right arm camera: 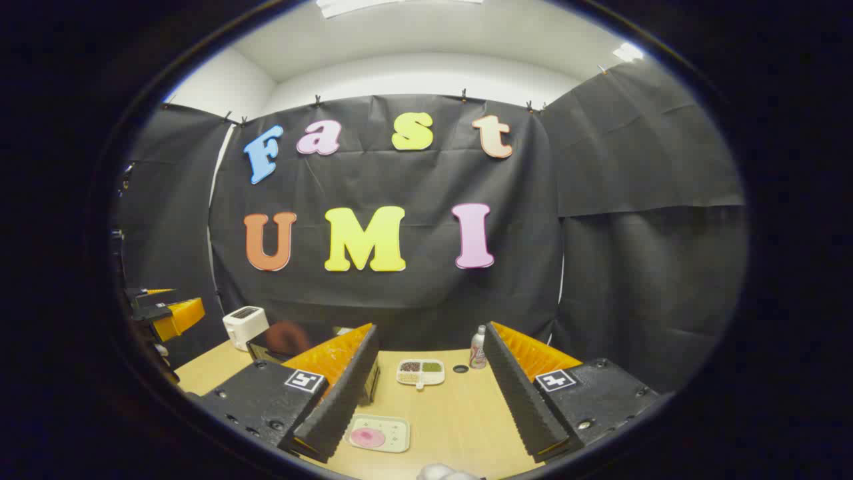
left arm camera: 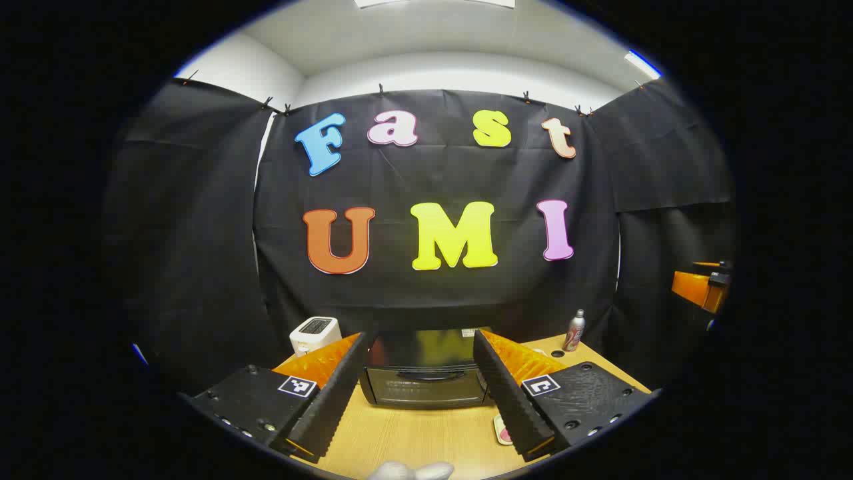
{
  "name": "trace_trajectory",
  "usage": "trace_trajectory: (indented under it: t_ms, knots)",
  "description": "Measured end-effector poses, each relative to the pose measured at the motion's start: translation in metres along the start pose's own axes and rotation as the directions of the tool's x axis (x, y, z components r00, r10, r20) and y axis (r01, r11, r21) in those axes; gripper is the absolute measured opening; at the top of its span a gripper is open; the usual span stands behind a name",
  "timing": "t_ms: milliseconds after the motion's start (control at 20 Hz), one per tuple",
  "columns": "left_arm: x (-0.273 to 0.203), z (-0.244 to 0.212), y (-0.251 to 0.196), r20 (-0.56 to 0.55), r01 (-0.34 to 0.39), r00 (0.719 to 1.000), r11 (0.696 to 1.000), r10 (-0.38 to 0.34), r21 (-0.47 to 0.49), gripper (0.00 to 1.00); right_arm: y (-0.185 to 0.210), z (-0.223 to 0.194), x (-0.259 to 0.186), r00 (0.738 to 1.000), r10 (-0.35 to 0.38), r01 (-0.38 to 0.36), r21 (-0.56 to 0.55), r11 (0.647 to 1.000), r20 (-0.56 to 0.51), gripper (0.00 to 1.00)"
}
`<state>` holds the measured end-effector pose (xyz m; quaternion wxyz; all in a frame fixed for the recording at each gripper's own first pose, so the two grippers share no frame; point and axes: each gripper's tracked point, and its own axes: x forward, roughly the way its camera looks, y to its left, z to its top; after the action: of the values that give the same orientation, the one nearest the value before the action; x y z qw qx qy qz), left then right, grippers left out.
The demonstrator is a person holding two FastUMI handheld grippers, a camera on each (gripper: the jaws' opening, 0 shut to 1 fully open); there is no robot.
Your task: Open the electric oven with the left hand, put the food in, and close the electric oven.
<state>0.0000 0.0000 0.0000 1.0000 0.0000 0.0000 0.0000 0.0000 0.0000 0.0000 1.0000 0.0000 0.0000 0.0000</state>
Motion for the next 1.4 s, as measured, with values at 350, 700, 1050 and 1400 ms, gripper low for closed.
trace_trajectory:
  t_ms: [350,700,1050,1400]
  knots:
    - [0.009,-0.006,-0.002,-0.008,0.009,1.0,1.0,-0.01,-0.017,0.96,0.004,0.0,0.0,1.0,0.002,-0.002,-0.011,1.0,0.002,0.97]
    - [0.024,-0.015,-0.006,0.01,0.013,1.0,1.0,-0.013,-0.019,0.96,0.008,-0.004,0.003,1.0,0.001,-0.001,-0.013,1.0,-0.01,0.97]
    - [0.077,-0.061,-0.031,-0.003,0.041,0.999,0.999,-0.041,-0.036,0.96,0.005,-0.005,-0.004,1.0,-0.015,0.015,-0.026,1.0,-0.025,0.97]
    - [0.152,-0.135,-0.03,-0.099,0.049,0.994,0.999,-0.046,0.022,0.96,-0.01,-0.006,-0.015,0.995,-0.083,0.079,-0.071,0.994,-0.051,0.97]
